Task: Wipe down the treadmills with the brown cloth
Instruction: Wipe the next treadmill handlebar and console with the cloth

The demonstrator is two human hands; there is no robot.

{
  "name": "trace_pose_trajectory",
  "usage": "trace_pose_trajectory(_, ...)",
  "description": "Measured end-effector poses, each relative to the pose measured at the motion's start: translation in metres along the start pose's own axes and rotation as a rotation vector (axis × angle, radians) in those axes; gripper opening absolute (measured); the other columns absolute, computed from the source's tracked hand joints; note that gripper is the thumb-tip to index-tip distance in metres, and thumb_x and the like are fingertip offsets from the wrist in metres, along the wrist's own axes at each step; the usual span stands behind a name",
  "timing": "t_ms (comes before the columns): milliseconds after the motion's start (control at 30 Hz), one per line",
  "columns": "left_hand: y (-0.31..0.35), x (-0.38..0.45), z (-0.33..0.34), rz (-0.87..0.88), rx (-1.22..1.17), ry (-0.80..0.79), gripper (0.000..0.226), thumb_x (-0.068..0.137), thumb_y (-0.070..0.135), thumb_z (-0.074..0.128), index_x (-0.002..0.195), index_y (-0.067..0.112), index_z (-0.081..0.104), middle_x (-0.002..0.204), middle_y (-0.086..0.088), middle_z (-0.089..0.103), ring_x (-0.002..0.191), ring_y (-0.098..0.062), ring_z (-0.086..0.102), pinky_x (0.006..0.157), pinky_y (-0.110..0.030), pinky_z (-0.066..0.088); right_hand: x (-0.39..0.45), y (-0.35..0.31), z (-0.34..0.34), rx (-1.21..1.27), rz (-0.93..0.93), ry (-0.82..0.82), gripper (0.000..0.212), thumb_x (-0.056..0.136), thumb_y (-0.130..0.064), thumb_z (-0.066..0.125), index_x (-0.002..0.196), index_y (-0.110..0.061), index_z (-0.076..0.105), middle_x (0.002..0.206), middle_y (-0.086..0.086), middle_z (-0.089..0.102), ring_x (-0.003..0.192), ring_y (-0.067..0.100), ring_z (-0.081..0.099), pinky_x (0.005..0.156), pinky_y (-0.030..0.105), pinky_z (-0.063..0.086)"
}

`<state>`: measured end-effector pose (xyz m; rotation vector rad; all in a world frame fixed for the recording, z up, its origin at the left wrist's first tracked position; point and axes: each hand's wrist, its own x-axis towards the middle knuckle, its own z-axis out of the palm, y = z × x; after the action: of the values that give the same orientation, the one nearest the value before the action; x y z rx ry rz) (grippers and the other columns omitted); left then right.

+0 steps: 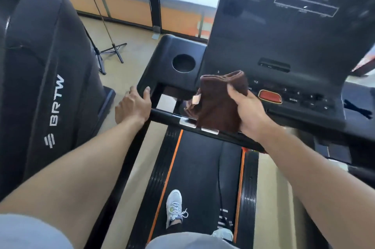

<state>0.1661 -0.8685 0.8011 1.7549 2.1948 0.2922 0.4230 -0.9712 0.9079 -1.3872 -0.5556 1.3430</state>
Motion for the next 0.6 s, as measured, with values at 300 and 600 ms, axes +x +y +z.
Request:
trace_pose_trajectory(300,-0.005,-0.014,0.008,0.373,0.095,0.311,0.05,0.096,0.024,0.061,0.141,0.006,0.048,0.145,-0.018,0.051,0.134,-0.039,0.044,0.113,-0.055,0.031,-0.082,-0.057,-0.107,0.114,-0.259,0.258,0.011,0.103,-0.025,0.06,0.107,-0.026,0.07,0.106,-0.005,0.08,0.105,0.019,0.075,0.091,0.049,0.061)
trace_pose_trajectory(600,0.105,-0.133,0.088,0.773,-0.243,-0.033,0.041,0.101,0.04,0.043,0.121,0.015,0.069,0.13,-0.001,0.068,0.137,-0.025,0.049,0.124,-0.036,0.017,-0.071,0.088,-0.199,-1.6,-0.408,-0.161,0.064,0.098,-0.032,0.063,0.157,-0.037,0.038,0.168,-0.009,0.025,0.159,0.02,0.014,0.127,0.052,0.017)
